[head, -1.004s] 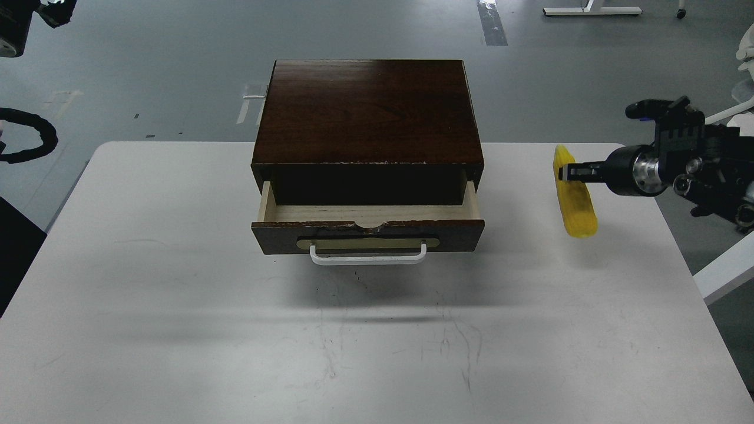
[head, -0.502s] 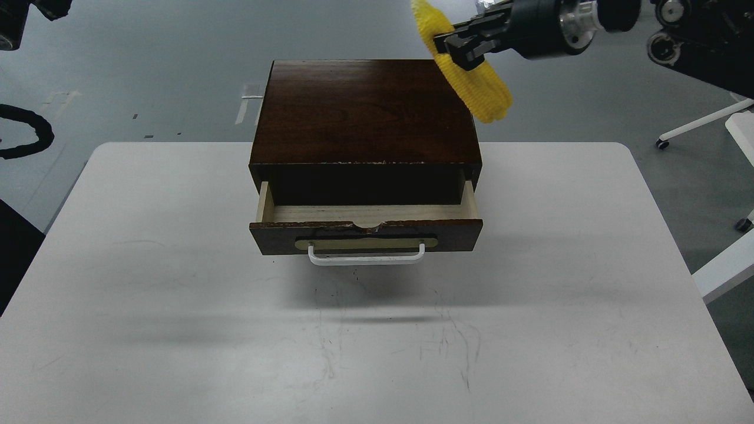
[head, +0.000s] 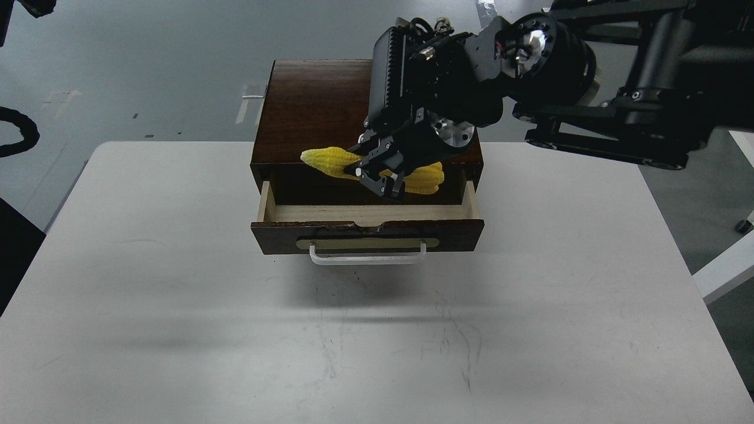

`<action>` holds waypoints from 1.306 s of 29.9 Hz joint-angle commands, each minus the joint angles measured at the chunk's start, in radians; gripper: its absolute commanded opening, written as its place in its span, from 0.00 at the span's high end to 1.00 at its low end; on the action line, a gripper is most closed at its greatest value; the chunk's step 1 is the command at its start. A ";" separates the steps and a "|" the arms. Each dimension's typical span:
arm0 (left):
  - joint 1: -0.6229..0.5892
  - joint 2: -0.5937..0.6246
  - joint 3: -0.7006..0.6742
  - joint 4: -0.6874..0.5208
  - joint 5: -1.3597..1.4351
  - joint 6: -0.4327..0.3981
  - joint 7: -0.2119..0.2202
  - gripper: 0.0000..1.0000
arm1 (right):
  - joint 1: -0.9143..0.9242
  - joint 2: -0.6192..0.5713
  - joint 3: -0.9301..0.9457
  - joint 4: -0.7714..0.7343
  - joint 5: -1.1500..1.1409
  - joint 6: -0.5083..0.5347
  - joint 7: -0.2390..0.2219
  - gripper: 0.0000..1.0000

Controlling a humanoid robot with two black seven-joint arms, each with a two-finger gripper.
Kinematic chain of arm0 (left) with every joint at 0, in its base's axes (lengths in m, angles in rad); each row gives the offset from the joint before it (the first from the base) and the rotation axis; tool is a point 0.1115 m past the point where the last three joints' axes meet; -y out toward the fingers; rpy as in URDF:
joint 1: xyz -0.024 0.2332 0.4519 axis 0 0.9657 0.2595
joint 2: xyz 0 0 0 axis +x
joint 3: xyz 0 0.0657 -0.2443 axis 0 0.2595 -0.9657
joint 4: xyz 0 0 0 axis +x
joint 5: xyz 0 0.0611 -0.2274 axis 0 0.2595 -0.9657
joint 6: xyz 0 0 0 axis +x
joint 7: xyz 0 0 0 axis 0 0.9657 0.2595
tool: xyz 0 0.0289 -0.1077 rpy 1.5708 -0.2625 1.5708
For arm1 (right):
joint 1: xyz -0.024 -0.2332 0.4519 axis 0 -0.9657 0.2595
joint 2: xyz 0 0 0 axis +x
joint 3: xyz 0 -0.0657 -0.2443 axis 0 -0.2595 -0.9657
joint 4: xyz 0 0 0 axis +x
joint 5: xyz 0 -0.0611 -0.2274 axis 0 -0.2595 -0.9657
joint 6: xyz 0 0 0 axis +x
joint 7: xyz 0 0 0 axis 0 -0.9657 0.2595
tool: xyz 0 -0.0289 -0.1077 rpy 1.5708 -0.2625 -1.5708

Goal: Put corn in drawer with both arms
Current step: 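Lift the corn and carry it over the open drawer, then lower the corn into the drawer and open the right gripper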

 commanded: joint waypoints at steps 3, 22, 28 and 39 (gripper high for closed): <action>0.002 0.003 0.000 0.000 -0.002 0.000 0.000 0.02 | -0.015 0.007 -0.048 -0.001 -0.121 -0.065 0.007 1.00; 0.010 0.003 0.002 0.000 0.000 0.000 0.000 0.02 | -0.046 0.019 -0.050 -0.007 -0.112 -0.067 0.006 0.61; 0.010 0.006 0.002 0.000 0.000 0.000 0.000 0.02 | -0.046 0.016 -0.048 -0.009 -0.109 -0.067 0.006 0.47; 0.010 0.011 0.002 0.000 0.000 0.000 0.000 0.02 | -0.036 -0.007 -0.024 -0.059 -0.088 -0.068 0.006 0.45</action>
